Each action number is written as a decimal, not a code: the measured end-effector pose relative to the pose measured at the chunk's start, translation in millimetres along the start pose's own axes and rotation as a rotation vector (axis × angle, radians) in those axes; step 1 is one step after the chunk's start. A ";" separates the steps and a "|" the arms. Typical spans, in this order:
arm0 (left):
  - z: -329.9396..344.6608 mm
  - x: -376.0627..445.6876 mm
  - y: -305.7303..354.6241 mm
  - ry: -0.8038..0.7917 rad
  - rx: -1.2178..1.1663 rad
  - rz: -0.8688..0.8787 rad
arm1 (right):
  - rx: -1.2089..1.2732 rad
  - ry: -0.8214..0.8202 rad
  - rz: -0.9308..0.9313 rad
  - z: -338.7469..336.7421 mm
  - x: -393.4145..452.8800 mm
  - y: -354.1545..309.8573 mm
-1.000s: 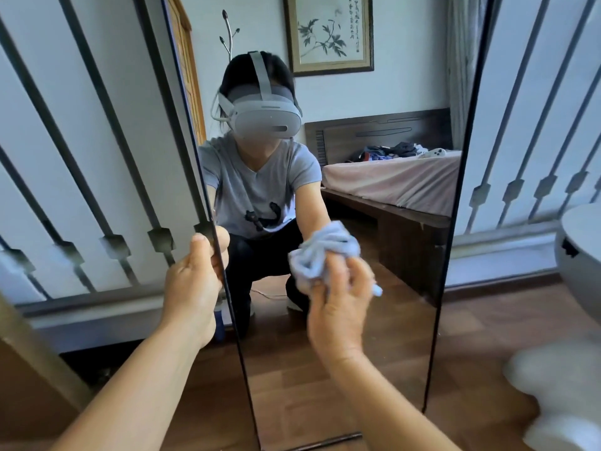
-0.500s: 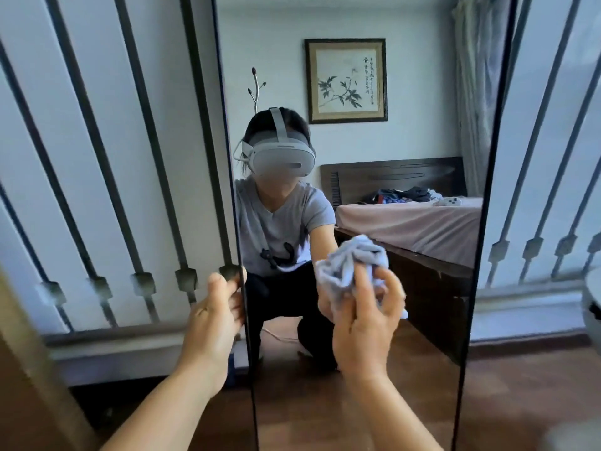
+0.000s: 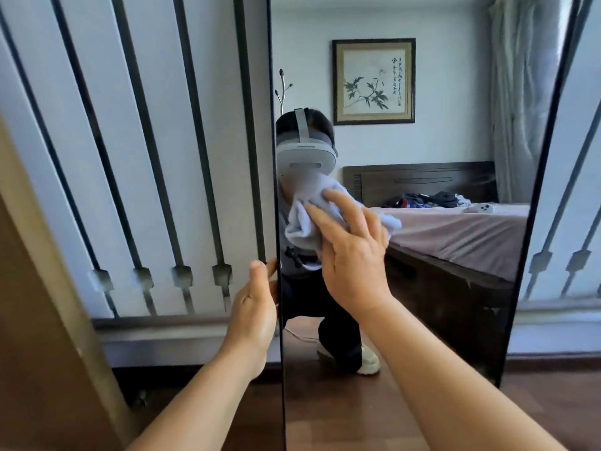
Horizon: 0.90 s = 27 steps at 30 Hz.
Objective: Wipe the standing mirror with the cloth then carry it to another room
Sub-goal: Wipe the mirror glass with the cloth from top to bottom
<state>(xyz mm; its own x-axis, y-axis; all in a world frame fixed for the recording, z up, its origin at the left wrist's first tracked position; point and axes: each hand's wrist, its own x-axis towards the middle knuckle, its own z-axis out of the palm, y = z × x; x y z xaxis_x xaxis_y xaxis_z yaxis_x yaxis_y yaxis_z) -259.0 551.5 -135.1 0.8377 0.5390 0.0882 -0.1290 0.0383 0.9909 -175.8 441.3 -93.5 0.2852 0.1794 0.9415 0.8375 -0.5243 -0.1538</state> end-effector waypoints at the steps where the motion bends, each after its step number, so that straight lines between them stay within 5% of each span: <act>1: -0.3 -0.4 1.0 -0.006 0.001 -0.003 | 0.006 0.003 -0.015 2.6 8.1 -3.9; 6: -2.5 2.5 2.0 -0.001 -0.037 -0.027 | -0.035 0.020 -0.121 15.2 -17.4 -7.0; 12: -6.6 3.6 0.7 -0.069 -0.072 -0.049 | -0.046 -0.275 -0.320 20.1 -143.8 8.9; 16: -9.8 -1.3 -8.2 -0.104 -0.060 -0.046 | -0.079 -0.372 -0.407 13.4 -156.0 15.3; 23: -11.2 -1.9 -13.4 -0.030 -0.072 -0.047 | -0.061 -0.028 -0.120 12.1 -43.0 0.6; 27: -8.3 -1.5 -20.1 0.021 -0.084 -0.055 | -0.068 0.006 -0.102 19.9 -54.0 0.1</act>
<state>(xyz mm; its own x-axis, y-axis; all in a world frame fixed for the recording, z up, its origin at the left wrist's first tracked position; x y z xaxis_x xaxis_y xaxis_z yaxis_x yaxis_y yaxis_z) -262.1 556.8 -156.0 0.8335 0.5517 0.0306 -0.1278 0.1386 0.9821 -181.8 448.1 -150.4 0.1973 0.2302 0.9529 0.8287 -0.5585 -0.0366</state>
